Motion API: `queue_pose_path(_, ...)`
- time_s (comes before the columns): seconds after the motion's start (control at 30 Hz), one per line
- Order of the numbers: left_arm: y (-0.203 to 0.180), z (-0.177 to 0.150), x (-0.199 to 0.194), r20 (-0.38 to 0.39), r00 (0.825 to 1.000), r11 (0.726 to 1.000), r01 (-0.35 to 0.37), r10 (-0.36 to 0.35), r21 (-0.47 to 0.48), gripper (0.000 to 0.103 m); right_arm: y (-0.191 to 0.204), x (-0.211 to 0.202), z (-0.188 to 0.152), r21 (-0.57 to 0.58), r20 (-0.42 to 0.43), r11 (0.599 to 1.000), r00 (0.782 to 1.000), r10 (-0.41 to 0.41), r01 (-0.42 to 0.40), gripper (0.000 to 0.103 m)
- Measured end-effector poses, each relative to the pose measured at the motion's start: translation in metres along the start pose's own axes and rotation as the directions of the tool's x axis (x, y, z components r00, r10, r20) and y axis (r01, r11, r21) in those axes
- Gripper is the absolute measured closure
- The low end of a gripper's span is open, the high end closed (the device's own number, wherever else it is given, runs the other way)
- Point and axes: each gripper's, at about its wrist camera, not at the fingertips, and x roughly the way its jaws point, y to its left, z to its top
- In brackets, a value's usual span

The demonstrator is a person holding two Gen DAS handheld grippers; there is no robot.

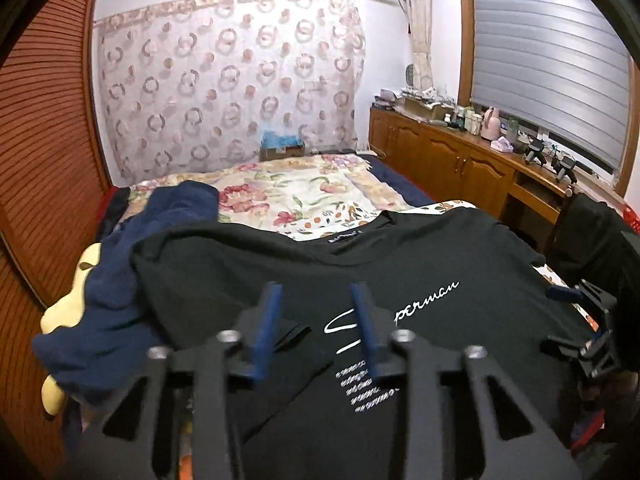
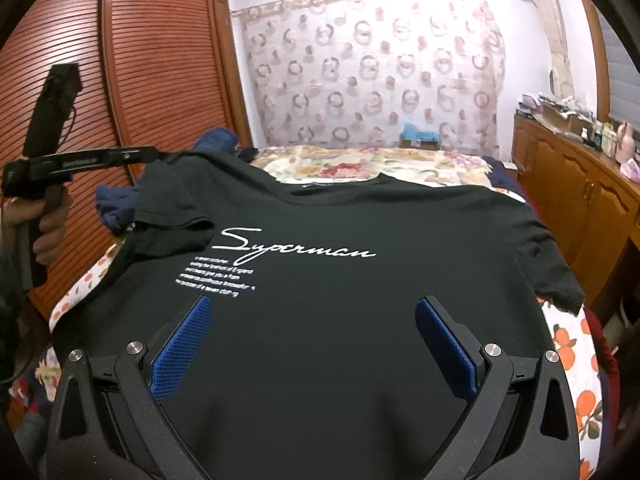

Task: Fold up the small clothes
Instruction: 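Move the right gripper to the opposite side edge and close on it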

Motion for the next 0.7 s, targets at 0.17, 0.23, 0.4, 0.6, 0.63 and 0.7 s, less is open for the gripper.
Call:
queue_pose_path(0.17,0.019,-0.023,-0.028,0.017,0.998,0.998,-0.054,0.054,-0.033,0.046,0.01,0.012,0.011,-0.044,-0.019,0.998,0.999,0.049,-0.05,0.003)
queue_pose_path(0.23,0.029,-0.034,-0.036,0.02,0.997,0.996,-0.067,0.068,-0.057,0.045,0.019,0.019,0.02,-0.073,-0.028,0.993,0.995,0.092,-0.094,0.006)
queue_pose_path(0.4,0.049,-0.064,-0.056,0.051,0.99,0.985,-0.121,0.128,-0.12,0.045,0.052,0.046,0.045,-0.157,-0.055,0.973,0.985,0.164,-0.171,0.013)
queue_pose_path(0.6,0.064,-0.087,-0.064,0.059,0.983,0.972,-0.164,0.176,-0.168,0.045,0.1,0.085,0.074,-0.233,-0.096,0.931,0.959,0.267,-0.282,0.024)
queue_pose_path(0.63,0.064,-0.088,-0.065,0.059,0.981,0.97,-0.171,0.183,-0.17,0.045,0.107,0.092,0.077,-0.241,-0.101,0.923,0.954,0.284,-0.3,0.026)
queue_pose_path(0.7,0.067,-0.094,-0.067,0.054,0.981,0.969,-0.175,0.187,-0.174,0.045,0.125,0.109,0.082,-0.253,-0.119,0.906,0.94,0.318,-0.339,0.027)
